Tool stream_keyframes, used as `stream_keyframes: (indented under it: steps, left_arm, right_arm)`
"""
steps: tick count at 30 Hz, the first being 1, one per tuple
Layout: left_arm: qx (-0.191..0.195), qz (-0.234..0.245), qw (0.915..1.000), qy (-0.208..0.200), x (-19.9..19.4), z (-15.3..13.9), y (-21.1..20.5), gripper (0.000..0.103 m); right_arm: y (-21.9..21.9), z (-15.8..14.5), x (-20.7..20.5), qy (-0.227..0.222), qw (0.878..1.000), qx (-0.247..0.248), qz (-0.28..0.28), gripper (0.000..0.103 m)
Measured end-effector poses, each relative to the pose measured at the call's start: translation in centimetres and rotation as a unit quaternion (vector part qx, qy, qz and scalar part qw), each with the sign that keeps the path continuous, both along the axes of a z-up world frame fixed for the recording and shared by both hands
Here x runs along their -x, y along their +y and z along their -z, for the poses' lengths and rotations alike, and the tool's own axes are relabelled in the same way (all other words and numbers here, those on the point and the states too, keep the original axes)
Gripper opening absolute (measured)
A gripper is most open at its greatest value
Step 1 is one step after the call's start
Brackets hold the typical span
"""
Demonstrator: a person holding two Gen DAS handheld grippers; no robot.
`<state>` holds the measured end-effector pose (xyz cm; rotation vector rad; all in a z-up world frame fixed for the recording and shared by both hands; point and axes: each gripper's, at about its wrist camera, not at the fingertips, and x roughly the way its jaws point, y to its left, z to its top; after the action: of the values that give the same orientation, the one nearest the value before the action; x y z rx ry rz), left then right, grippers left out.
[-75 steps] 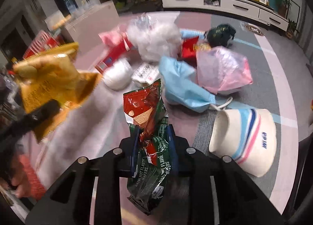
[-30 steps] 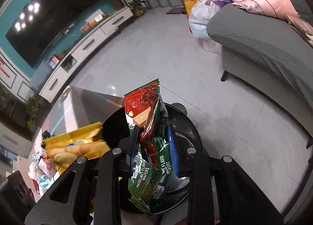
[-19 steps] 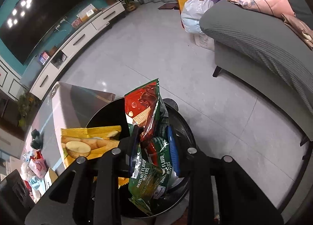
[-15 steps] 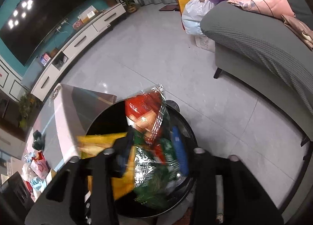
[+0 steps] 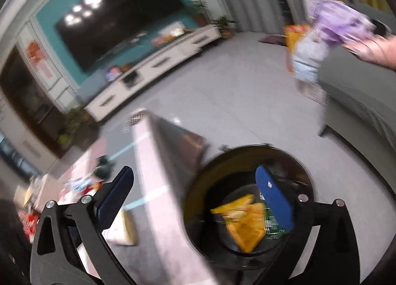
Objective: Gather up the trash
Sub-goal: 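Carry both bags to the black bin and drop them in with both tools, then grasp the red cigarette box with the left tool while the right tool grasps the paper cup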
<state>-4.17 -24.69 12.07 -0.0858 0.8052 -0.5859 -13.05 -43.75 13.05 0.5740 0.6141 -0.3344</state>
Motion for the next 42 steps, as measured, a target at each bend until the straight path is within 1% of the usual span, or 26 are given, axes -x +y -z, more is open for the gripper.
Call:
stream_keyframes:
  steps: [3, 5, 6, 9, 11, 12, 14, 17, 19, 21, 24, 25, 29, 32, 33, 35, 36, 38, 42]
  left_arm:
    - [-0.009, -0.067, 0.9976, -0.013, -1.2, -0.8, 4.9, 0.098]
    - [-0.020, -0.122, 0.9921, -0.020, -2.3, -0.8, 9.1, 0.098]
    - [-0.023, -0.137, 0.9901, -0.019, -2.8, -0.8, 10.7, 0.098]
    - [-0.038, -0.196, 0.9798, -0.005, -4.4, 0.2, 16.5, 0.098]
    - [-0.049, -0.220, 0.9742, 0.004, -5.5, 0.8, 19.1, 0.098]
    - [-0.055, -0.233, 0.9709, 0.011, -6.3, 1.3, 20.7, 0.098]
    - [-0.059, -0.246, 0.9672, 0.024, -7.1, 2.3, 22.9, 0.098]
    - [-0.037, -0.246, 0.9671, 0.053, -8.9, 4.1, 25.7, 0.098]
    - [-0.021, -0.235, 0.9690, 0.073, -10.1, 5.2, 26.1, 0.098]
    - [-0.014, -0.224, 0.9711, 0.083, -11.2, 6.4, 26.2, 0.098]
    - [-0.020, -0.203, 0.9752, 0.084, -12.9, 7.6, 25.9, 0.098]
    - [-0.029, -0.198, 0.9762, 0.084, -13.5, 8.0, 25.6, 0.098]
    - [-0.053, -0.192, 0.9759, 0.088, -15.5, 9.3, 25.1, 0.098]
    - [-0.035, -0.182, 0.9778, 0.098, -16.3, 10.0, 25.2, 0.098]
    - [-0.032, -0.179, 0.9782, 0.101, -16.5, 10.2, 25.2, 0.097]
    - [-0.037, -0.179, 0.9776, 0.105, -16.6, 10.6, 25.3, 0.090]
    - [-0.041, -0.180, 0.9770, 0.107, -16.7, 10.9, 25.3, 0.084]
    - [-0.037, -0.183, 0.9769, 0.103, -16.5, 11.1, 25.4, 0.084]
    - [-0.046, -0.181, 0.9781, 0.093, -16.0, 11.1, 25.1, 0.083]
  right_arm:
    - [3.0, -0.8, -1.7, -0.009, 0.998, 0.010, -0.053, 0.098]
    - [5.6, -0.9, -3.4, -0.004, 0.995, 0.019, -0.093, 0.100]
    - [6.7, -0.8, -4.0, 0.000, 0.994, 0.023, -0.107, 0.100]
    - [10.5, 0.0, -6.5, 0.024, 0.986, 0.039, -0.158, 0.100]
    - [12.9, 1.0, -8.1, 0.043, 0.980, 0.048, -0.187, 0.100]
    - [14.5, 1.8, -9.2, 0.058, 0.975, 0.053, -0.206, 0.100]
    - [17.3, 3.5, -10.8, 0.088, 0.966, 0.059, -0.236, 0.100]
    - [19.5, 5.8, -12.5, 0.122, 0.957, 0.063, -0.255, 0.100]
    - [20.4, 7.2, -13.4, 0.142, 0.953, 0.067, -0.260, 0.100]
    - [21.0, 8.3, -13.9, 0.158, 0.950, 0.072, -0.258, 0.100]
    - [21.1, 9.5, -14.2, 0.175, 0.946, 0.078, -0.261, 0.100]
    - [21.1, 9.7, -14.3, 0.179, 0.945, 0.078, -0.263, 0.100]
    - [21.0, 10.5, -14.6, 0.190, 0.942, 0.078, -0.264, 0.100]
    - [21.0, 10.8, -14.8, 0.196, 0.940, 0.079, -0.267, 0.100]
    - [21.1, 10.9, -14.8, 0.197, 0.940, 0.080, -0.268, 0.100]
    - [21.3, 11.2, -14.8, 0.203, 0.937, 0.080, -0.273, 0.100]
    - [21.4, 11.4, -14.8, 0.206, 0.935, 0.080, -0.276, 0.100]
    - [21.5, 11.8, -14.8, 0.213, 0.933, 0.081, -0.280, 0.100]
    - [21.8, 12.0, -14.9, 0.216, 0.931, 0.082, -0.282, 0.100]
